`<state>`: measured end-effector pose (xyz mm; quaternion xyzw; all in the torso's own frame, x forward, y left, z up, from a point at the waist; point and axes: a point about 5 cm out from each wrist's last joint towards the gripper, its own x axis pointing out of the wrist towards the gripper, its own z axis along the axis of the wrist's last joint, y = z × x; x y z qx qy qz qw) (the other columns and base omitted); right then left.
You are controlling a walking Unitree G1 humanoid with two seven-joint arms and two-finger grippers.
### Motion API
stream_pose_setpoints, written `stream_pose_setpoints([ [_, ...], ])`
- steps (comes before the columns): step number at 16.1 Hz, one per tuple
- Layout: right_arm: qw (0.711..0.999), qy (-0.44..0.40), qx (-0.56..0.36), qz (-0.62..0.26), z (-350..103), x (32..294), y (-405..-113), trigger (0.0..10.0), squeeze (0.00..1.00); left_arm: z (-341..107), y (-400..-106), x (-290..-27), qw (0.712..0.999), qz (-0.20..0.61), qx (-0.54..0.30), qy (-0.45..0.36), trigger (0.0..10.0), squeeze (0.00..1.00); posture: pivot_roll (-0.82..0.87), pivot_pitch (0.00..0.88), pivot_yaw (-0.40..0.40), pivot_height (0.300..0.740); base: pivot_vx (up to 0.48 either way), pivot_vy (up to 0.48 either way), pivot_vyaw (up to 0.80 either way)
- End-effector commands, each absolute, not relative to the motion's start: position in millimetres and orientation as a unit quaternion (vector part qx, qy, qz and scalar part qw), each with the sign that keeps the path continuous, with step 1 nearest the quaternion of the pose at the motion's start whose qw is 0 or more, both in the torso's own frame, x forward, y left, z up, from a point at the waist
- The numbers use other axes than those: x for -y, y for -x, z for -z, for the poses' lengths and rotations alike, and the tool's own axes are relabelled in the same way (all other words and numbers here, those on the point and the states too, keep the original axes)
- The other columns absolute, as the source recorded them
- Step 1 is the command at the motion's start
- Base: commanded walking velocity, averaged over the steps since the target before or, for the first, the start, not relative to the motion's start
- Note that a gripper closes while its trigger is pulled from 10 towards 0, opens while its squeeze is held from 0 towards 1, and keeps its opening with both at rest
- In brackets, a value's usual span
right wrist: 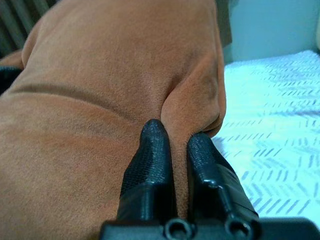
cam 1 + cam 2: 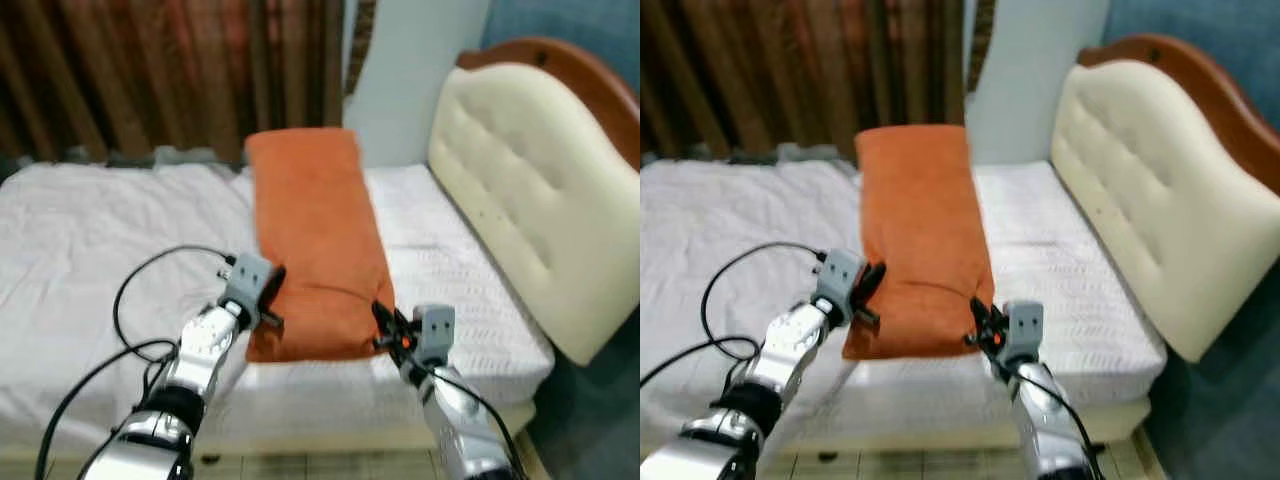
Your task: Clean up the room
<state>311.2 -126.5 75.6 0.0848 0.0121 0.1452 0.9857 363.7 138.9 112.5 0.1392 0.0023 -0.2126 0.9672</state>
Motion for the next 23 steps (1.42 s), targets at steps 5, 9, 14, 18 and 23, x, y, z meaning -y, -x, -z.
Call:
stream_pose_setpoints([
  [5,0.994,-0.073,-0.007,-0.081,-74,161,-308,10.0,0.00,-128,-370,-152,0.973,0.184,0.029,-0.135,10.0,0.00,-0.03,0.000,-0.003,0.740,0.379,-0.292,0.00],
  [9,0.995,-0.069,0.003,-0.074,-72,168,-287,10.0,0.00,-122,-357,-152,0.983,0.152,0.068,-0.072,10.0,0.00,-0.03,0.000,-0.010,0.740,0.382,-0.287,0.00],
  [14,0.997,-0.050,0.008,-0.062,-66,180,-254,10.0,0.00,-106,-321,-150,0.979,0.162,0.102,-0.072,10.0,0.00,-0.02,0.000,-0.037,0.740,0.415,-0.100,0.00],
  [18,0.995,-0.039,-0.013,-0.086,-65,173,-264,10.0,0.00,-109,-338,-160,0.985,0.139,0.064,-0.082,10.0,0.00,-0.01,0.000,-0.043,0.740,0.420,0.000,0.00],
  [23,0.995,-0.036,-0.016,-0.090,-67,171,-270,10.0,0.00,-116,-351,-178,0.991,0.109,0.049,-0.058,10.0,0.00,-0.03,0.000,-0.032,0.740,0.425,0.000,0.28],
])
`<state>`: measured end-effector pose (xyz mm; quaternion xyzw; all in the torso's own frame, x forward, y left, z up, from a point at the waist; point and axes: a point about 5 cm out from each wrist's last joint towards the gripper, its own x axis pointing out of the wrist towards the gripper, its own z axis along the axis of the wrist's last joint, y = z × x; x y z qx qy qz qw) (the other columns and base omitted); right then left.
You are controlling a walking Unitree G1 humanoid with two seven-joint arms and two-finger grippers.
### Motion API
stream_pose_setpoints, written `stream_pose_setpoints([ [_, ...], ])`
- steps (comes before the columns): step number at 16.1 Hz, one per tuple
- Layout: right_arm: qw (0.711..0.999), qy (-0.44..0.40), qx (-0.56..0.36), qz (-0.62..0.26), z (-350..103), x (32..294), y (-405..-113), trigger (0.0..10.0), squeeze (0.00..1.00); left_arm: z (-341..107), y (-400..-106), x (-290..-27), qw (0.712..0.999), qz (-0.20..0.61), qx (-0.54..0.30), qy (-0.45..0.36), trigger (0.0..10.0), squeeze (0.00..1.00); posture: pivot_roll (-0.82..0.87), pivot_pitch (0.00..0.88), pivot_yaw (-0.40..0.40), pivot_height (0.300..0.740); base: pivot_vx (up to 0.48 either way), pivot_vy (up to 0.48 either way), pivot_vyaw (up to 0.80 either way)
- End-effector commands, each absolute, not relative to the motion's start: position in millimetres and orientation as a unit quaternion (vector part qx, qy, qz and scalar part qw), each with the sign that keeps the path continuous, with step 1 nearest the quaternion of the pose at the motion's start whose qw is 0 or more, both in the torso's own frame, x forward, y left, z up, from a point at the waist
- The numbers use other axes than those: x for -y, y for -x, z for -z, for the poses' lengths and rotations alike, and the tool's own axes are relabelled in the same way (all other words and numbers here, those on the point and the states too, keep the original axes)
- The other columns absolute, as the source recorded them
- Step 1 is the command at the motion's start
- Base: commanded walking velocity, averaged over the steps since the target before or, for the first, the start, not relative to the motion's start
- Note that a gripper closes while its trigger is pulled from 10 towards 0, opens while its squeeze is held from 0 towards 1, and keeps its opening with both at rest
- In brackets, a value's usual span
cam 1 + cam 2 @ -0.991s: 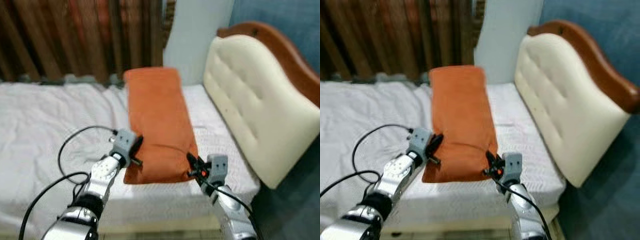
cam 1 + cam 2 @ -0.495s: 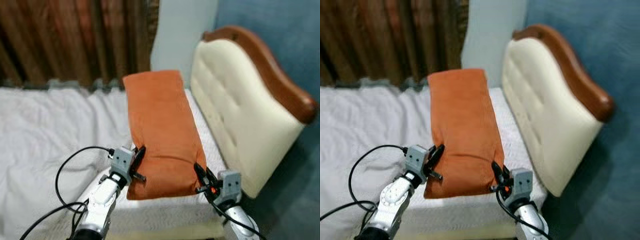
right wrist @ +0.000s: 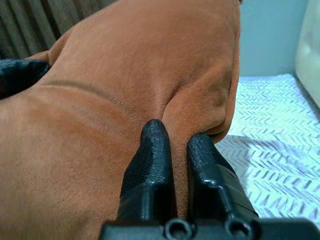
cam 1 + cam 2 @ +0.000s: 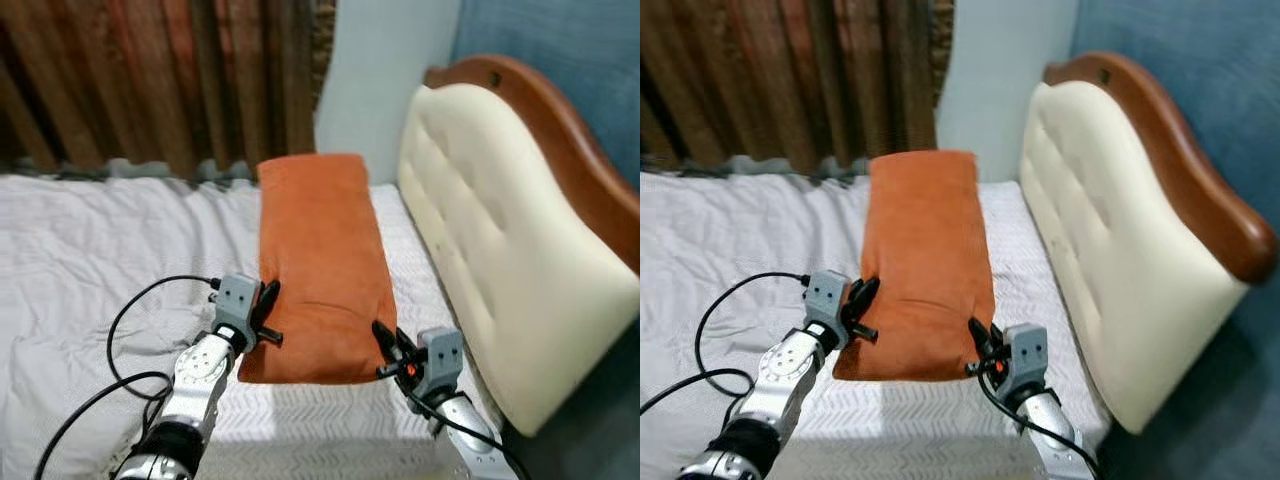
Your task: Clean up the room
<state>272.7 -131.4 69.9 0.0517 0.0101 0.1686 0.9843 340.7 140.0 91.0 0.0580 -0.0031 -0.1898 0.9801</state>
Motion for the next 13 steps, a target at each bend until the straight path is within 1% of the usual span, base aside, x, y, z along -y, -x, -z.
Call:
stream_pose_setpoints([
  [1,0.995,-0.039,-0.016,-0.089,-66,171,-270,10.0,0.00,-113,-352,-173,0.989,0.124,0.038,-0.073,10.0,0.00,-0.03,0.000,-0.029,0.740,0.428,0.000,0.00],
  [2,0.995,-0.037,-0.017,-0.090,-66,171,-269,10.0,0.00,-113,-353,-170,0.987,0.136,0.032,-0.080,10.0,0.00,-0.03,0.000,-0.027,0.740,0.428,0.000,0.00],
  [5,0.995,-0.035,-0.024,-0.088,-63,169,-269,10.0,0.00,-116,-359,-161,0.983,0.158,0.030,-0.088,10.0,0.00,-0.05,0.000,-0.018,0.740,0.428,0.000,-0.70],
  [8,0.995,-0.037,-0.017,-0.091,-65,169,-269,10.0,0.00,-116,-362,-150,0.980,0.172,0.027,-0.093,10.0,0.00,-0.06,0.000,-0.010,0.740,0.426,0.000,0.00],
  [10,0.995,-0.035,-0.031,-0.093,-62,169,-268,10.0,0.00,-113,-361,-142,0.976,0.186,0.024,-0.108,10.0,0.00,-0.06,0.000,-0.008,0.740,0.420,0.000,-0.78],
  [11,0.994,-0.035,-0.032,-0.094,-62,169,-266,10.0,0.00,-112,-361,-140,0.975,0.191,0.023,-0.114,10.0,0.00,-0.06,0.000,-0.006,0.740,0.412,-0.240,-0.80],
  [13,0.995,-0.035,-0.037,-0.087,-59,170,-264,10.0,0.00,-111,-361,-136,0.974,0.186,0.021,-0.128,10.0,0.00,-0.07,0.000,-0.004,0.740,0.401,-0.259,0.00],
])
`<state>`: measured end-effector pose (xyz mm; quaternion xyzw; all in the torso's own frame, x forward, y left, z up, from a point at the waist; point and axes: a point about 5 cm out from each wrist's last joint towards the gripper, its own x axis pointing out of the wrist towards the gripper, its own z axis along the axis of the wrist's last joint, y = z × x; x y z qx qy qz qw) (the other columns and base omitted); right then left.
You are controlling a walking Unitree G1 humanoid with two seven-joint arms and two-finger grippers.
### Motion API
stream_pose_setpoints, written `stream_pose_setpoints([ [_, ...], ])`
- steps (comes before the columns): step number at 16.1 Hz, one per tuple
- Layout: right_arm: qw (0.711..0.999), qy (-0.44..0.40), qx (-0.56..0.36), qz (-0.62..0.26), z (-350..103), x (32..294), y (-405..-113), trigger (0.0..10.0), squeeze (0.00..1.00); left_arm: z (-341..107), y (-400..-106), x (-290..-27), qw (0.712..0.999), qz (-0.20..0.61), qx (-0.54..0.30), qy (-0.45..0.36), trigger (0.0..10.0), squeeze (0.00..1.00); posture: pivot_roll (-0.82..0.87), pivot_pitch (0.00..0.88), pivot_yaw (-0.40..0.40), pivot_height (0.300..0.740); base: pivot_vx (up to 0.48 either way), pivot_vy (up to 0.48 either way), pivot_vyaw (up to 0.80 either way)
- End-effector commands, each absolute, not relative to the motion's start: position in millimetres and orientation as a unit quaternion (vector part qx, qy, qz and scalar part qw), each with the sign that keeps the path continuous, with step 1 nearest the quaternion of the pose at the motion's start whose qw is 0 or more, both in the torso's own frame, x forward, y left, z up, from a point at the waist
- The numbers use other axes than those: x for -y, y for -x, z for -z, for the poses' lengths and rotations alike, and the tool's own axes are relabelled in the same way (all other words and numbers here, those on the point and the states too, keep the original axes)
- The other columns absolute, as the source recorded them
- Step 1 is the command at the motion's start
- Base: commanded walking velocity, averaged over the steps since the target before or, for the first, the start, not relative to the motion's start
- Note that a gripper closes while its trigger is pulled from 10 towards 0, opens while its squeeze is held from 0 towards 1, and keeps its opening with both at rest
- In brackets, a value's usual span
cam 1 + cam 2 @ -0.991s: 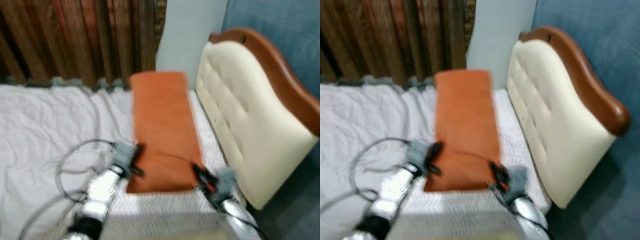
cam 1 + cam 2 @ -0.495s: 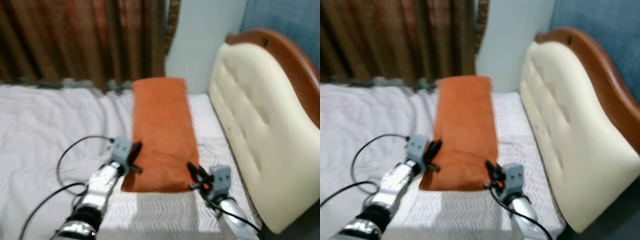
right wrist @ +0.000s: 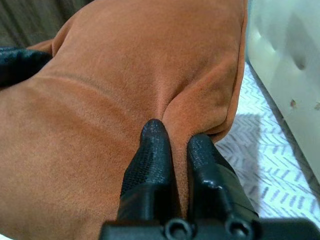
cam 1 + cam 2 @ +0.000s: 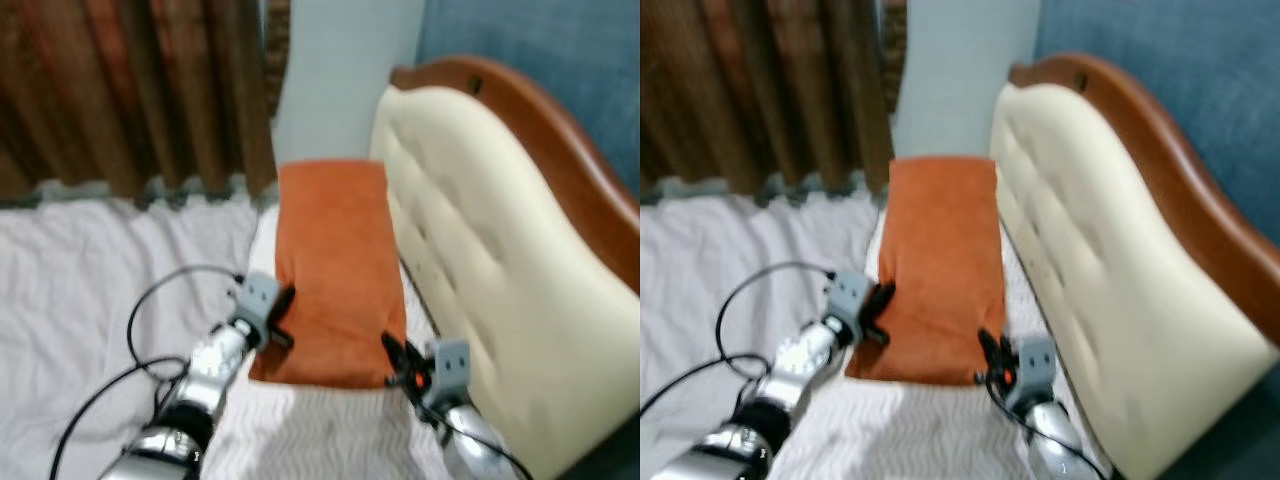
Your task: Clean up the room
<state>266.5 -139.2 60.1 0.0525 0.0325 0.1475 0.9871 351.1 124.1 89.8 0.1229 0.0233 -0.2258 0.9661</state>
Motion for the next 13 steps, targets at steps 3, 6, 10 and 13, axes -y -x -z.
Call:
stream_pose_setpoints([
  [3,0.994,-0.039,-0.039,-0.091,-58,170,-263,10.0,0.00,-111,-362,-131,0.976,0.186,0.020,-0.113,10.0,0.00,-0.07,0.000,-0.003,0.740,0.000,-0.157,0.00],
  [6,0.994,-0.039,-0.043,-0.096,-57,168,-263,10.0,0.00,-109,-361,-128,0.975,0.195,0.019,-0.109,10.0,0.00,-0.06,0.000,-0.003,0.740,0.000,-0.446,0.00],
  [10,0.993,-0.037,-0.047,-0.103,-56,168,-263,10.0,0.00,-106,-359,-127,0.974,0.197,0.012,-0.114,10.0,0.00,-0.06,0.000,-0.009,0.740,0.000,-0.426,0.00],
  [13,0.993,-0.012,-0.073,-0.094,-48,167,-267,10.0,0.00,-97,-360,-129,0.972,0.190,-0.020,-0.140,10.0,0.00,-0.07,0.020,-0.017,0.740,0.000,0.000,0.00],
])
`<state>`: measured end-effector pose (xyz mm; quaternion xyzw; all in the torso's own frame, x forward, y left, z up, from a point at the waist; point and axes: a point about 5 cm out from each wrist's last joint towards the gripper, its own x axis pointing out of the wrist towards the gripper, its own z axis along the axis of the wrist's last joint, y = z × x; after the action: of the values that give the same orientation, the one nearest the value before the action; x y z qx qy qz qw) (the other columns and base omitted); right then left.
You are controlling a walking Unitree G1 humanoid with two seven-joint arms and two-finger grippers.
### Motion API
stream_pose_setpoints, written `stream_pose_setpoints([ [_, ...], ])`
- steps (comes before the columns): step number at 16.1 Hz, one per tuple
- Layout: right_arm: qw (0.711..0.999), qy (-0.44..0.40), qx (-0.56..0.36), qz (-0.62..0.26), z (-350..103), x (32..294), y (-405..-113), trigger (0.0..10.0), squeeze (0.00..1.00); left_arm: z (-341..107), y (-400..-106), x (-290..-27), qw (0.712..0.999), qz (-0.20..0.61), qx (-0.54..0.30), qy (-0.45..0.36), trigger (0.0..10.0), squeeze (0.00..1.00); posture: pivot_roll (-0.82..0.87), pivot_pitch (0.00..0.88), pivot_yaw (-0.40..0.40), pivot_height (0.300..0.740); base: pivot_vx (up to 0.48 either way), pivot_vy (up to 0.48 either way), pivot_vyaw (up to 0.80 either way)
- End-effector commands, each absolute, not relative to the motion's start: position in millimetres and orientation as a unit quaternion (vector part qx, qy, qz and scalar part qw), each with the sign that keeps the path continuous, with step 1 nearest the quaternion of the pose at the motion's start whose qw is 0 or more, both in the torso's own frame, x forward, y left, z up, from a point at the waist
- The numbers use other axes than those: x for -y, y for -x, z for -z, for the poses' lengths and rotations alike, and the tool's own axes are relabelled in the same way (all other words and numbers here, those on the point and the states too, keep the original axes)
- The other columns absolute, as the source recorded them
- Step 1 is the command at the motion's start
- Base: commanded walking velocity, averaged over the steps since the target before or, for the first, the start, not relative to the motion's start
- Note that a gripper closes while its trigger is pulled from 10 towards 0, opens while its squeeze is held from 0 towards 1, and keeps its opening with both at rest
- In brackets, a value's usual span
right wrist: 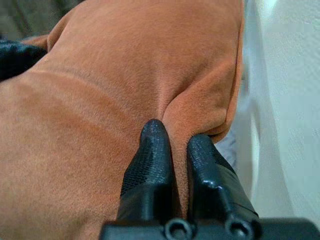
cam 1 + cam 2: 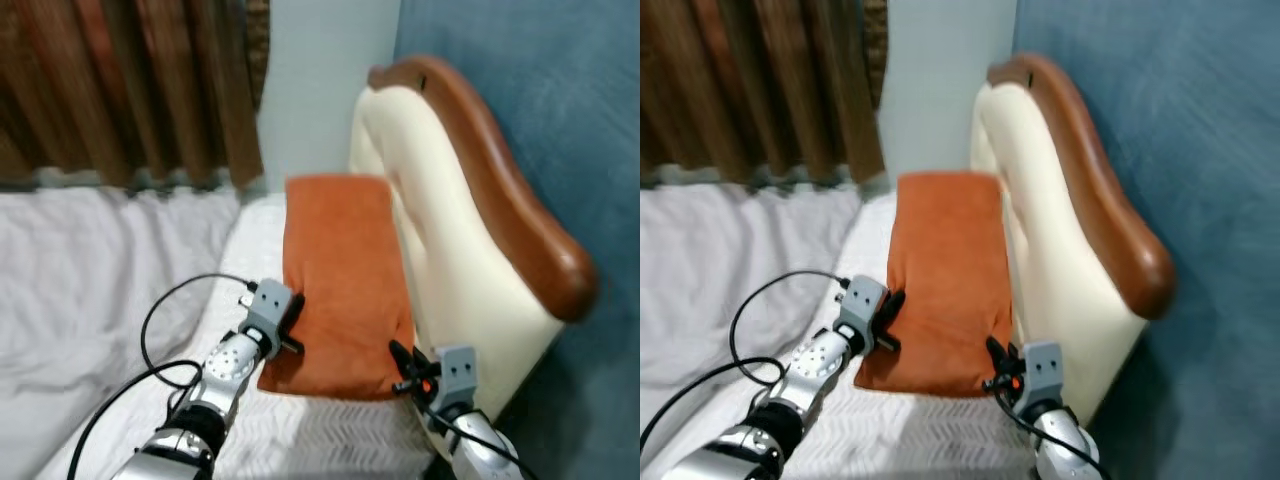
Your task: Clean up the room
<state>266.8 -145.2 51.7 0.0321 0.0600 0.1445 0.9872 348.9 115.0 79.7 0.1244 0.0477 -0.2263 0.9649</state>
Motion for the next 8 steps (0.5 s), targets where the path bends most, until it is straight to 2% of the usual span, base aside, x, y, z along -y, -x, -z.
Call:
stream_pose_setpoints([
  [1,0.993,-0.012,-0.073,-0.094,-48,167,-267,10.0,0.00,-97,-360,-129,0.972,0.190,-0.020,-0.140,10.0,0.00,-0.07,0.020,-0.017,0.740,0.000,0.000,0.00],
  [2,0.993,0.010,-0.099,-0.063,-41,168,-272,10.0,0.00,-91,-359,-130,0.968,0.197,-0.043,-0.146,10.0,0.00,-0.09,0.101,-0.020,0.740,0.000,0.000,0.00],
  [6,0.990,0.035,-0.124,-0.060,-34,160,-285,10.0,0.00,-82,-357,-126,0.964,0.206,-0.079,-0.148,10.0,0.00,-0.11,0.223,-0.034,0.740,0.000,0.000,0.00],
  [8,0.995,0.031,-0.091,-0.038,-47,156,-299,10.0,0.00,-90,-363,-119,0.959,0.217,-0.071,-0.168,10.0,0.00,-0.12,0.296,-0.032,0.740,0.000,0.000,0.00],
])
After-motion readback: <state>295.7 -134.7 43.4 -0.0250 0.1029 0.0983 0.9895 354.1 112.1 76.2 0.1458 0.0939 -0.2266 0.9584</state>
